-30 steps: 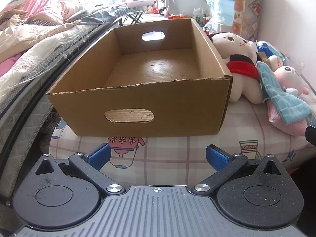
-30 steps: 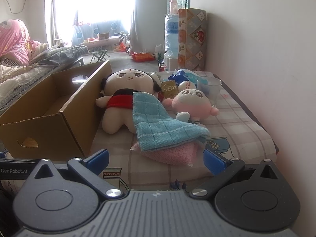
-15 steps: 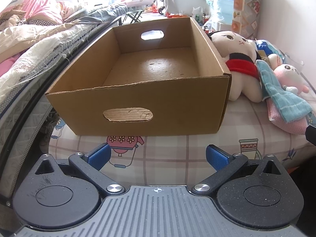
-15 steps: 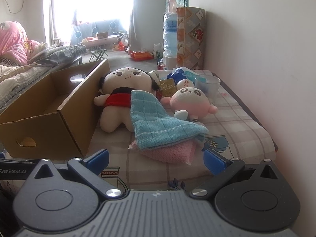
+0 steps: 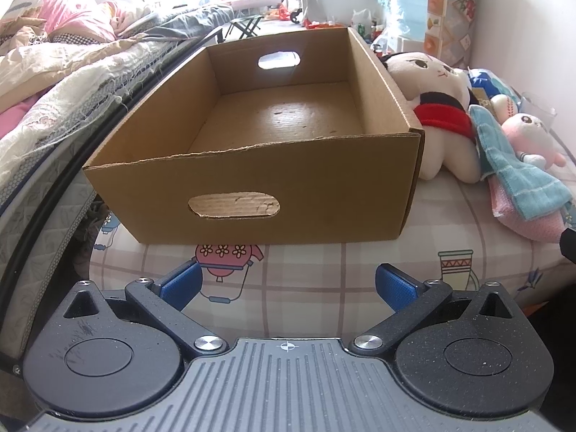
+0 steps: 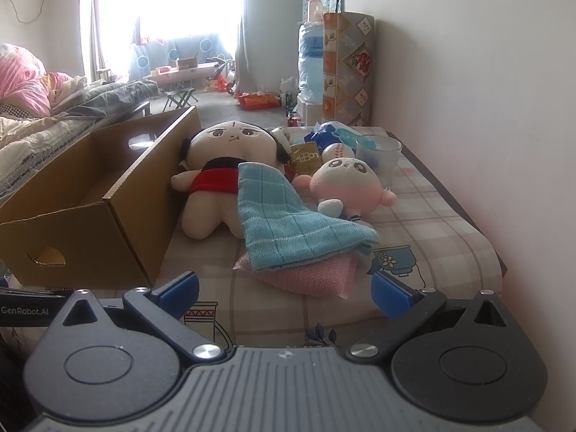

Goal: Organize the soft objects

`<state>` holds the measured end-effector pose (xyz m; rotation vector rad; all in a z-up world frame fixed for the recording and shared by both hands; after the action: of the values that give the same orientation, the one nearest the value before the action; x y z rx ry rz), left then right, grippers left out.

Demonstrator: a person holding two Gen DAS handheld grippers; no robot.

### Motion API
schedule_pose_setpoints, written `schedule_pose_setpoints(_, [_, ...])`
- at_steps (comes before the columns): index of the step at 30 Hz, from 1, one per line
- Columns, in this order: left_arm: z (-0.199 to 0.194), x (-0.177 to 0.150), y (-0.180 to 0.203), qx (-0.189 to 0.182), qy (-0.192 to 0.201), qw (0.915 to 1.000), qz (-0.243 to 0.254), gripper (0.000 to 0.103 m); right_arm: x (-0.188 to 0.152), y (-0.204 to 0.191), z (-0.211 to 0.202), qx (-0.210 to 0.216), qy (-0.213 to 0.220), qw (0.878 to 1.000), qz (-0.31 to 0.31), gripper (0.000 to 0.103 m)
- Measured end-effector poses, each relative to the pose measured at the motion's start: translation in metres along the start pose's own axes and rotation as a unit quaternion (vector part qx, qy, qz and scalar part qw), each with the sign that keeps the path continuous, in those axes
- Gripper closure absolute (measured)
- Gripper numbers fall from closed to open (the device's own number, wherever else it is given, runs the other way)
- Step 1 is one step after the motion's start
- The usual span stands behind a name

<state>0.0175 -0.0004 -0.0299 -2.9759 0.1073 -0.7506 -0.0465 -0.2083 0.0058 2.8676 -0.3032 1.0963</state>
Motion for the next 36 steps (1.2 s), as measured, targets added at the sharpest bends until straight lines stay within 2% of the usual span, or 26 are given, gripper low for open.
schedule_pose_setpoints(9, [-0.003, 0.002, -0.005, 0.004, -0.001, 1.0, -0.005, 0.0, 0.002, 0.001, -0.002, 0.0, 0.007, 1.0, 0.002, 0.0])
schedule_pose_setpoints(22, [-0.027, 0.024, -0.009, -0.002, 0.034, 0.9994, 0.006, 0.0, 0.035, 0.001, -0.025, 0.006, 0.072, 0.997, -0.008, 0.0])
schedule_pose_setpoints(29, [-0.049, 0.035, 0.0, -0.057, 0.103, 0.9912, 0.061, 0.0, 0.051, 0.003, -0.024, 0.058, 0.124, 0.99, -0.032, 0.0])
schedule_pose_setpoints(33, [-0.049, 0.045, 0.018, -0.104, 0.12, 0.982, 0.101, 0.0, 0.051, 0.014, -0.016, 0.073, 0.151, 0.985, -0.034, 0.0])
schedule_pose_setpoints(36, [-0.043, 0.053, 0.035, -0.133, 0.112, 0.9768, 0.125, 0.0, 0.052, 0.033, -0.01, 0.068, 0.157, 0.985, -0.016, 0.0])
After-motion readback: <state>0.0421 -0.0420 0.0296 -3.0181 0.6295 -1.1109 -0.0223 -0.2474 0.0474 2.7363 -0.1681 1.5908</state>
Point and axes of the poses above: each gripper's, at about its wrist camera, not at the fingertips, and z roughly the way its jaws point, y to its right, x to its top, the point moved 4 cm from there along z, roughly the way its jaws point, and after that the axes turned 13 degrees about -y, right-handed, at the moved point
